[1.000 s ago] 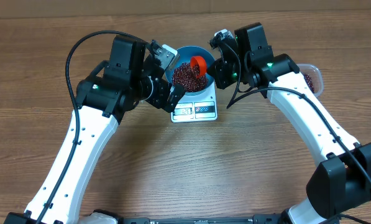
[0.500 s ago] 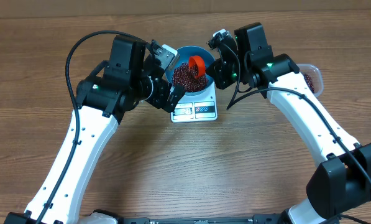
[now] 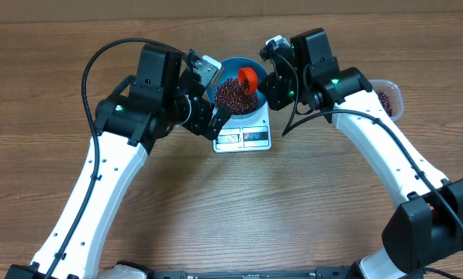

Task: Scoop item into bowl and weigh 150g on scale
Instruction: 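Tilt the scoop slowly with the right gripper, trickling beans into bowl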

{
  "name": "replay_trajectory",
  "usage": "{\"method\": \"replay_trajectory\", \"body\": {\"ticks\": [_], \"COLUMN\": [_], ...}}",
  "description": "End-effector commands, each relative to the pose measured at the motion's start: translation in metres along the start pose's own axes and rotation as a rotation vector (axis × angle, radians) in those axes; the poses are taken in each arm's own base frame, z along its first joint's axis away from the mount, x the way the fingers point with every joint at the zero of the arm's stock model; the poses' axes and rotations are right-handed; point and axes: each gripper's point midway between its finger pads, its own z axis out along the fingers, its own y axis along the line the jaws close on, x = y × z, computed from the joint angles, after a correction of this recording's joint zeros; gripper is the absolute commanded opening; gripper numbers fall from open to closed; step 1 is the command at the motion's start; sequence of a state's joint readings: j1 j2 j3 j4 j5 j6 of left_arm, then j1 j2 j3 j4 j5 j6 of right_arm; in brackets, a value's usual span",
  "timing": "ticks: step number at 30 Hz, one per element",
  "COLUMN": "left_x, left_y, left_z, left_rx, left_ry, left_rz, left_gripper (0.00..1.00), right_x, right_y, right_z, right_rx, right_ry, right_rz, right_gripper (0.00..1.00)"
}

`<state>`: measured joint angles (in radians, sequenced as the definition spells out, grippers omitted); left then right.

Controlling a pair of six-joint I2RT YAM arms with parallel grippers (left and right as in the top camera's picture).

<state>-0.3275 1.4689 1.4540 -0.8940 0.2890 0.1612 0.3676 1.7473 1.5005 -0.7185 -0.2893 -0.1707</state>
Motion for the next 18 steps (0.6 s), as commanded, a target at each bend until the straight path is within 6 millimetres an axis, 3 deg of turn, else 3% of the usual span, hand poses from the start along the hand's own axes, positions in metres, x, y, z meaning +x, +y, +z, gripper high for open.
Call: {"method": "replay_trajectory", "body": {"ticks": [1,5,18], "left_x": [-0.009,-0.009,-0.009], "left_y": [-0.005,-0.005,-0.005], "left_z": [-0.012,-0.012,-0.012], "left_rx": [0.010,0.010,0.010], "left_ry": [-0.039,-0.039,-0.039], "left_rz": [0.032,0.032,0.032], "left_gripper": [1.00,1.00,1.00], "right_x": [-0.018,-0.021,-0.019], "right_y": [0.022,0.003,0.002], "right_z": [-0.022,-0.022,-0.022], "right_rx": [-0.037,0.076,0.076], "right_ry": [-0.055,-0.061,-0.051], "right_rz": [-0.154,-0.041,-0.026], "right_gripper": [0.04,0.04,0.03]}}
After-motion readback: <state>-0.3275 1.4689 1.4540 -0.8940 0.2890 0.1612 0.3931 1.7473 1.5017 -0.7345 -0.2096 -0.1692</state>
